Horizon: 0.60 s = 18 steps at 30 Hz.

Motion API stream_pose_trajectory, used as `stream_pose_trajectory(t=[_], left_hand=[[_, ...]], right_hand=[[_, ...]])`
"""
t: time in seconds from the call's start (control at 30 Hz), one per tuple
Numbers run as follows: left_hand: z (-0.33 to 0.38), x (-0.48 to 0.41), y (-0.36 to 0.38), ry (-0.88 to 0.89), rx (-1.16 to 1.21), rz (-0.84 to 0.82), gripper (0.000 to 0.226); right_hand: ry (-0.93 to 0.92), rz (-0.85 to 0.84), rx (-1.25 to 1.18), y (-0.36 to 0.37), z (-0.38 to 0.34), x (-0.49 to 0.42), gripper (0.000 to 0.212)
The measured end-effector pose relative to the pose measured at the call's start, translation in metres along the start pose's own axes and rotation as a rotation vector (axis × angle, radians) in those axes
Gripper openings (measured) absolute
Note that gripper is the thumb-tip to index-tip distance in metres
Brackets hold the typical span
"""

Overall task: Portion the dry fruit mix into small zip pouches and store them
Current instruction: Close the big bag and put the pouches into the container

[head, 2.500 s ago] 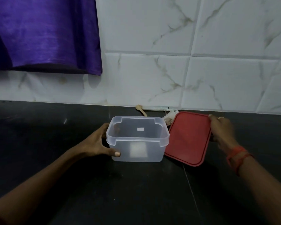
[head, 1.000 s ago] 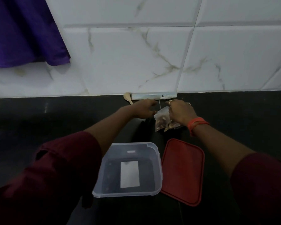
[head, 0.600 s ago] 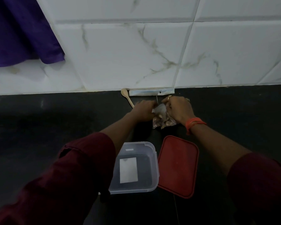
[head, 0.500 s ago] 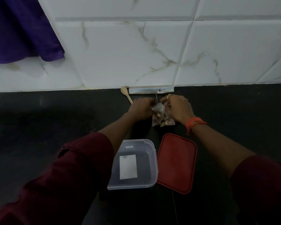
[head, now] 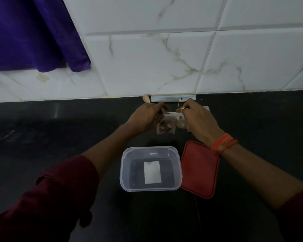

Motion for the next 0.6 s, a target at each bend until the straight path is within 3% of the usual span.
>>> stream_pose_trajectory(t=[0.17, 0.3, 0.43, 0.6], left_hand=[[0.004, 0.035, -0.036, 0.053, -0.105, 0.008, 0.019], [0.013, 0.074, -0.062, 0.008, -0.119, 0.061, 0.027], [0.026, 0.105, -0.077, -0.013, -0.121, 0.159, 0.018], [0.042, 0.134, -0.081, -0.022, -0.066, 0.216, 0.016]], right_hand=[[0.03, 0.186, -0.043, -0.024, -0.016, 0.011, 0.014], [0.047, 0.369, -0.246, -0.053, -0.037, 0.037, 0.028], [0.121, 0.331, -0.378, -0.046, -0.045, 0.06, 0.015], [0.093, 0.229, -0.499, -0.032, -0.067, 0.083, 0.026]])
Point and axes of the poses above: each hand's wrist, its own x-axis away from the middle knuckle, its own y-axis out of the palm, z = x × y, the point moved 6 cm from there along -x, towards the middle knuckle, and after that the axes turned 3 degrees about y, right-handed, at the moved point
